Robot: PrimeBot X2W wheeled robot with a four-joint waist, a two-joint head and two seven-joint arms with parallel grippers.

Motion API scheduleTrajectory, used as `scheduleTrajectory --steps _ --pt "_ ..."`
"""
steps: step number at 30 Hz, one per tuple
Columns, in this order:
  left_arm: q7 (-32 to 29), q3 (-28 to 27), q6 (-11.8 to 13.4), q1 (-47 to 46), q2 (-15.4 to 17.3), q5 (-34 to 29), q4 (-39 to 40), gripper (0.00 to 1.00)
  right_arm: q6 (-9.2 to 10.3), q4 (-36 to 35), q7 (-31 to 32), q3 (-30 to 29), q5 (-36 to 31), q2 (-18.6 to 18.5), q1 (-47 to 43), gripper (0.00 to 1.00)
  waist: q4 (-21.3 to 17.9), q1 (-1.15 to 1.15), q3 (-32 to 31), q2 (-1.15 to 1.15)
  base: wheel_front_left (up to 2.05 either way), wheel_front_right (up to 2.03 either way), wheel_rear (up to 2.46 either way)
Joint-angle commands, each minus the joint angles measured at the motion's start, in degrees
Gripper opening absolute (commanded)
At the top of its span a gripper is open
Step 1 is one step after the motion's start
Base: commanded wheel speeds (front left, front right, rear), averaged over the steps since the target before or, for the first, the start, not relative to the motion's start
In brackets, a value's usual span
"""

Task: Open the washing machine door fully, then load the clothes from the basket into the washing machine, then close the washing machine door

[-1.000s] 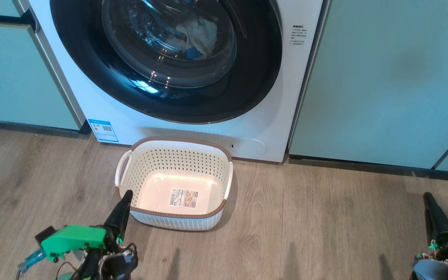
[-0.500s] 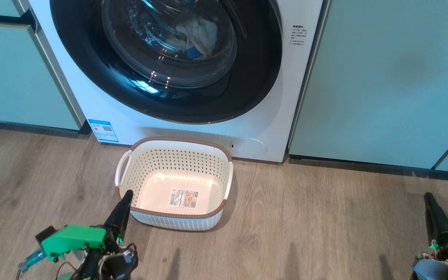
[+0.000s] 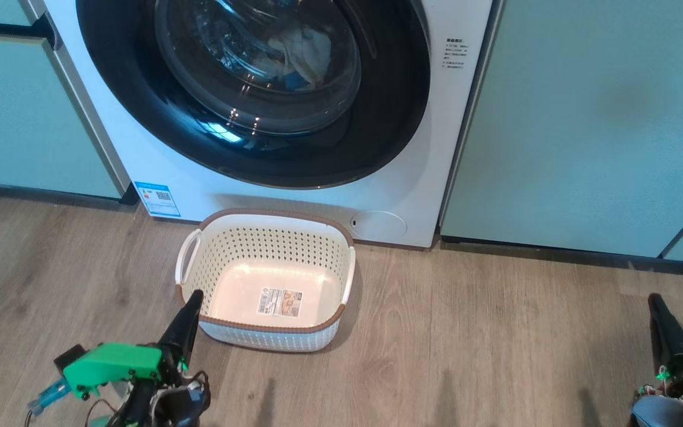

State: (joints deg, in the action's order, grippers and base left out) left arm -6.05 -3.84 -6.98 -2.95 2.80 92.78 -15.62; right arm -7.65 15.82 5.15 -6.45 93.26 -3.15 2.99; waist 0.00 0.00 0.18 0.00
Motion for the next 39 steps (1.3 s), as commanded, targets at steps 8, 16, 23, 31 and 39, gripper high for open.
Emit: scheduleTrajectory --steps 8,16,23,31,39 --pt "-0.21 -2.39 -0.51 -3.22 0.32 -0.37 1.58 0.00 0.16 -1.83 0.68 0.75 -0.42 -0.34 3.11 0.00 0.00 0.00 0.00 0.00 0.00 0.00 0.00" --pt "-0.24 -2.43 -0.51 -3.22 0.30 -0.40 1.58 0.00 0.16 -1.83 0.75 0.67 -0.48 -0.28 3.12 0.00 0.00 0.00 0.00 0.00 0.00 0.00 0.00" --pt "-0.26 -2.46 -0.51 -3.22 0.28 -0.43 1.58 0.00 0.16 -1.83 0.81 0.60 -0.55 -0.23 3.13 0.00 0.00 0.00 0.00 0.00 0.00 0.00 0.00" --pt "-0.29 -2.49 -0.51 -3.23 0.25 -0.46 1.58 0.00 0.16 -1.82 0.87 0.52 -0.61 -0.18 3.14 0.00 0.00 0.00 0.00 0.00 0.00 0.00 0.00" --pt "-0.31 -2.52 -0.51 -3.23 0.23 -0.48 1.58 0.00 0.16 -1.82 0.93 0.45 -0.67 -0.13 3.14 0.00 0.00 0.00 0.00 0.00 0.00 0.00 0.00"
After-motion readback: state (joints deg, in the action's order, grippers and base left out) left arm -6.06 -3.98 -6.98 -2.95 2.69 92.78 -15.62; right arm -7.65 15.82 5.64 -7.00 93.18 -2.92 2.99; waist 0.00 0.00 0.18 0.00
